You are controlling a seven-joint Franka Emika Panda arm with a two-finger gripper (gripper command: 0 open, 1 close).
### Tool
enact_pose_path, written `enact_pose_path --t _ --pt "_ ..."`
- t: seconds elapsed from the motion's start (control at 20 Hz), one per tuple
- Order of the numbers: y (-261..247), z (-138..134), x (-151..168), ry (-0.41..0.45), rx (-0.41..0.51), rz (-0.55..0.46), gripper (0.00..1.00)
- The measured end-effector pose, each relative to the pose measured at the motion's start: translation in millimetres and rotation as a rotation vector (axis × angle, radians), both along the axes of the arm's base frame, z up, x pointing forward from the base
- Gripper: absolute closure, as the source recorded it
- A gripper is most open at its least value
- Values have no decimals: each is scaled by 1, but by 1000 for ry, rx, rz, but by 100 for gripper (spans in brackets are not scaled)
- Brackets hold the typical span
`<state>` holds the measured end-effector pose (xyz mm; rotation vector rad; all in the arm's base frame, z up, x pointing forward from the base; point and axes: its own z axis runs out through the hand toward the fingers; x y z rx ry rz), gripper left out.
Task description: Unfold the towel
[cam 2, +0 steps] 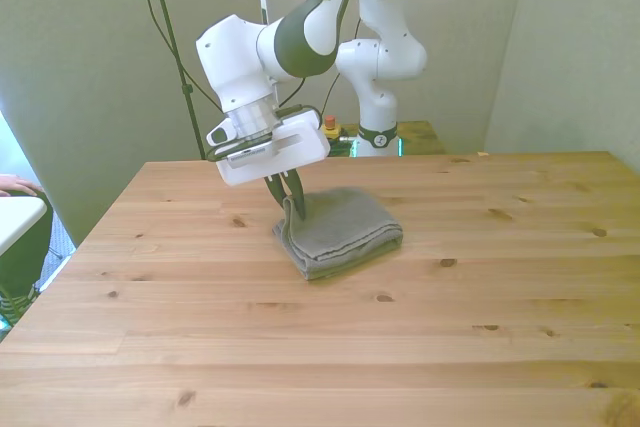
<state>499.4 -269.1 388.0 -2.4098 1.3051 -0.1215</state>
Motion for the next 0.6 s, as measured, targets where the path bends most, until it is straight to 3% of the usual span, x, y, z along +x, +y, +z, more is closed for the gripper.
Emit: enact_pose_path --t 0.2,0.45,0.6 --pt "33 25 -4 -41 5 78 100" --pt "110 51 -2 -113 -27 275 100" --pt "140 60 0 -144 -43 333 100"
